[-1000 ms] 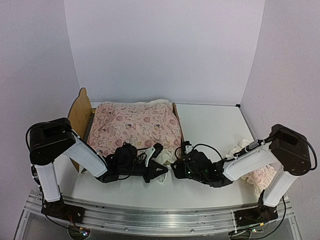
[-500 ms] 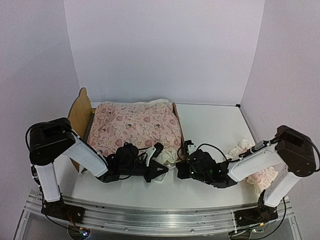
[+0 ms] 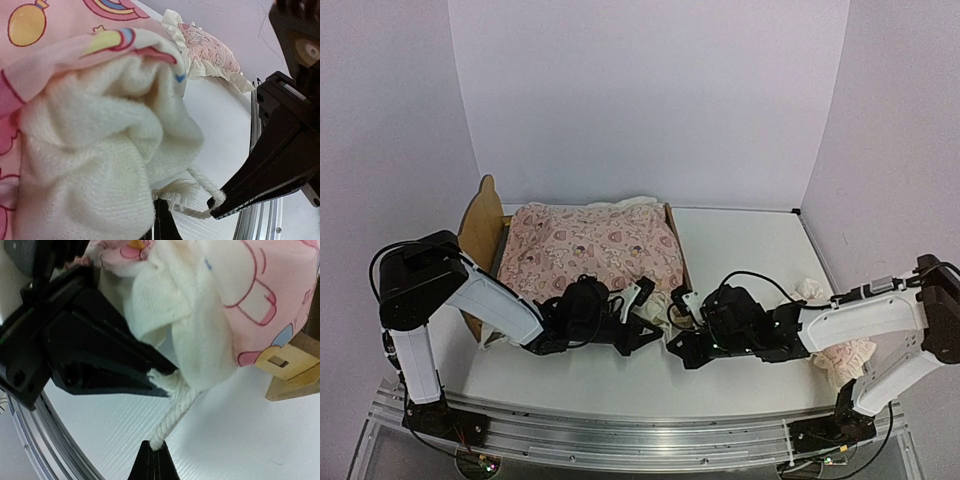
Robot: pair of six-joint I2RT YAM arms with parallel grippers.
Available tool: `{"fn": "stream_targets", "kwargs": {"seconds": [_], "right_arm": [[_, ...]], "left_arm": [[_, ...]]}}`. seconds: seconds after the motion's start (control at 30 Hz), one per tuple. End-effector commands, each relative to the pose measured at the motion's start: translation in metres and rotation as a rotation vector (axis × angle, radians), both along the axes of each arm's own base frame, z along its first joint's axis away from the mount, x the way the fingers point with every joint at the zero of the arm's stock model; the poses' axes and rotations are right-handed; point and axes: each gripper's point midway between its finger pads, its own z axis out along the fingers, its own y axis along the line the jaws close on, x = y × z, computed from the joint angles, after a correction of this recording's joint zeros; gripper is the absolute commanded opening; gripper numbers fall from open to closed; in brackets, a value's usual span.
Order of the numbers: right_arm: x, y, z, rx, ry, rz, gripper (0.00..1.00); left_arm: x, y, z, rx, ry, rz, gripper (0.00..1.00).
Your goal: Set up the pet bed
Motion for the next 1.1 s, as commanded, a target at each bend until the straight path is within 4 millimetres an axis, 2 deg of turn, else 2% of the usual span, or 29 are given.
{"fn": "stream_targets", "kwargs": {"seconds": [0.0, 0.2, 0.37, 0.43, 0.67, 0.77, 0.87, 0.97, 1.07], "right_arm": [[-0.009, 0.013, 0.023, 0.006, -0.015, 0.117, 0.00], [-0.002, 0.022, 0.033, 0.012, -0.047, 0.135, 0.00], [-0.002, 0.025, 0.030, 0.021, -0.017, 0.144, 0.00], [0.002, 0.021, 0.027, 0.014, -0.004, 0.119, 0.04], [0.005, 0.001, 0.020, -0.103, 0.028, 0.085, 0.23], [0.001, -0.004, 0.028, -0.139, 0.038, 0.098, 0.35], [0.002, -0.015, 0.042, -0.132, 0.036, 0.073, 0.42], [0.007, -0.038, 0.043, -0.137, 0.045, 0.002, 0.42], [0.014, -0.065, 0.025, -0.183, 0.056, -0.107, 0.33]], "left_arm": [[0.009, -0.002, -0.018, 0.075, 0.033, -0.011, 0.00], [-0.006, -0.013, -0.030, 0.097, -0.033, -0.174, 0.00], [-0.011, -0.023, -0.026, 0.082, -0.158, -0.291, 0.00], [-0.010, -0.026, -0.023, 0.062, -0.202, -0.317, 0.00], [-0.001, -0.032, -0.021, 0.048, -0.358, -0.337, 0.00], [0.003, -0.034, -0.022, 0.046, -0.380, -0.327, 0.00], [0.006, -0.036, -0.021, 0.042, -0.391, -0.315, 0.00], [0.008, -0.038, -0.019, 0.036, -0.403, -0.307, 0.00], [0.009, -0.038, -0.018, 0.039, -0.407, -0.303, 0.00]]}}
